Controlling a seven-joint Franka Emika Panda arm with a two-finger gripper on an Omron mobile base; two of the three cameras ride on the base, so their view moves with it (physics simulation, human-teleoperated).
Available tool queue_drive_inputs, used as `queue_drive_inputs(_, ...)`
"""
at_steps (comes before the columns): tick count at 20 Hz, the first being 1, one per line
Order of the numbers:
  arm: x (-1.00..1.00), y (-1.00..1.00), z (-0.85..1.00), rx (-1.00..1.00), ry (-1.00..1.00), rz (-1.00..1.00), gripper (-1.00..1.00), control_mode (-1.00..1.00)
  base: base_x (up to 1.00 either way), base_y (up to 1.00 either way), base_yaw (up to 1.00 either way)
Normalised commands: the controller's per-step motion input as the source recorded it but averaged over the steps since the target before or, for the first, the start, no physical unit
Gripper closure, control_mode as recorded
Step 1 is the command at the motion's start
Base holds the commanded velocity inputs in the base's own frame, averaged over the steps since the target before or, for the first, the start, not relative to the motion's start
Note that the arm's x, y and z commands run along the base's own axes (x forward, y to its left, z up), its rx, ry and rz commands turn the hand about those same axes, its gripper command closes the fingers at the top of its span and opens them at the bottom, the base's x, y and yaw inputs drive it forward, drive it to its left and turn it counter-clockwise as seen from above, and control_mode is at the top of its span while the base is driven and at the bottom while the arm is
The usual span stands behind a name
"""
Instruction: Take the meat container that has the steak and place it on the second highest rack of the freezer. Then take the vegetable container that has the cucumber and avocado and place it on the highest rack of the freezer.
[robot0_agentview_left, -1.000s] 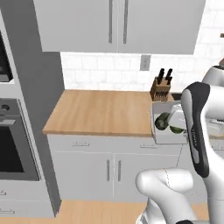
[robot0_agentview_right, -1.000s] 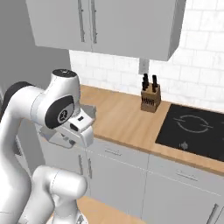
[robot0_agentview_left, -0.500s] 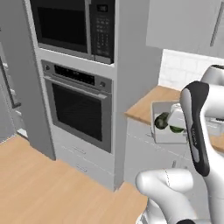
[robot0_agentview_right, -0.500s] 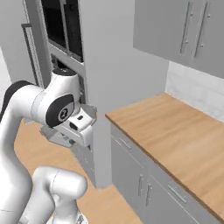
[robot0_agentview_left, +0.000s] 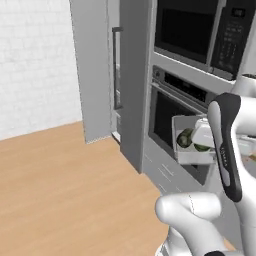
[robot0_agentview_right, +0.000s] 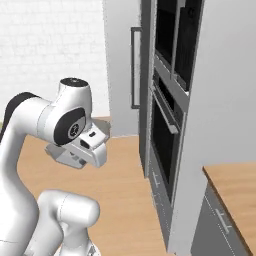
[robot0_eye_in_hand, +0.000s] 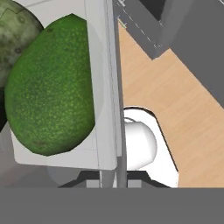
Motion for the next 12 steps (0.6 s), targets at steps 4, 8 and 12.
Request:
queue_drive_inputs(4,0.00,0.00,0.00,0.00,0.00,0.00,1.00,1.00,1.00,0.29,0.29)
queue_drive_inputs(8,0.00,0.00,0.00,0.00,0.00,0.00,1.00,1.00,1.00,0.13,0.01)
queue_drive_inputs(12,0.00,0.00,0.00,0.00,0.00,0.00,1.00,1.00,1.00,0.54,-0.09)
